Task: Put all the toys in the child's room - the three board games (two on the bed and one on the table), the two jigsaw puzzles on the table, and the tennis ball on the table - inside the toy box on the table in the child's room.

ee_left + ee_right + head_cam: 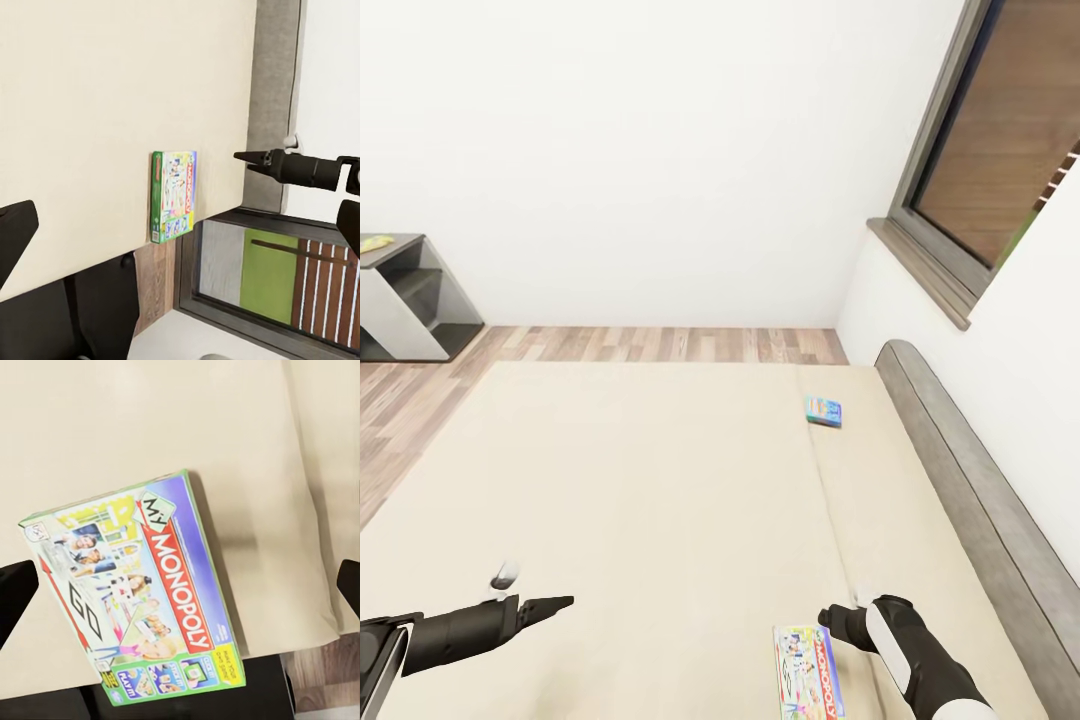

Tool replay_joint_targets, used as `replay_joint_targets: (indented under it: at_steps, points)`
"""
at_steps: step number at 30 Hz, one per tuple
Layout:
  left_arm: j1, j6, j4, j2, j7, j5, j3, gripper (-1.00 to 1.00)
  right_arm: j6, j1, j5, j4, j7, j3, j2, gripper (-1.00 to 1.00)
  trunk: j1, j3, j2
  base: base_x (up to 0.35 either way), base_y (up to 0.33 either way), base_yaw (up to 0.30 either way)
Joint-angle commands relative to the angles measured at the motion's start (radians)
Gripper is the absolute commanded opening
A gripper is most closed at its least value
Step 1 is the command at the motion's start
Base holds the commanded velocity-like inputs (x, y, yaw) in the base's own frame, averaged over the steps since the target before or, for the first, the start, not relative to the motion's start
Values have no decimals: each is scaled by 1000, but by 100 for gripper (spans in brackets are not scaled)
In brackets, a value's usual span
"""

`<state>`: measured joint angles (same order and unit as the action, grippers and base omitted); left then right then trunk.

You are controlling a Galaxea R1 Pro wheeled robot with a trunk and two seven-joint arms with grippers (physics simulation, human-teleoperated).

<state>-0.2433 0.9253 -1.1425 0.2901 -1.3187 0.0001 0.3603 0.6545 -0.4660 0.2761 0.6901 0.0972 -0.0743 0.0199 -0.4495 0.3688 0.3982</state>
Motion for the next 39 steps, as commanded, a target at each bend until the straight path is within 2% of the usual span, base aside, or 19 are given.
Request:
replay_joint_targets:
  at_steps: [1,17,33,39]
  points:
    - [-1,10,0,0,-4,0,1,100,4,0,11,2,9,0,0,100,0,3,2,0,0,0]
    - [-1,10,0,0,-4,0,1,100,5,0,11,2,7,1,-13,100,0,17,2,0,0,0]
    - [-1,10,0,0,-4,0,0,100,-2,0,12,1,6,1,-12,100,0,35,2,0,0,0]
    - [-1,10,0,0,-4,0,1,100,-3,-1,17,-1,-27,0,-9,100,0,44,2,0,0,0]
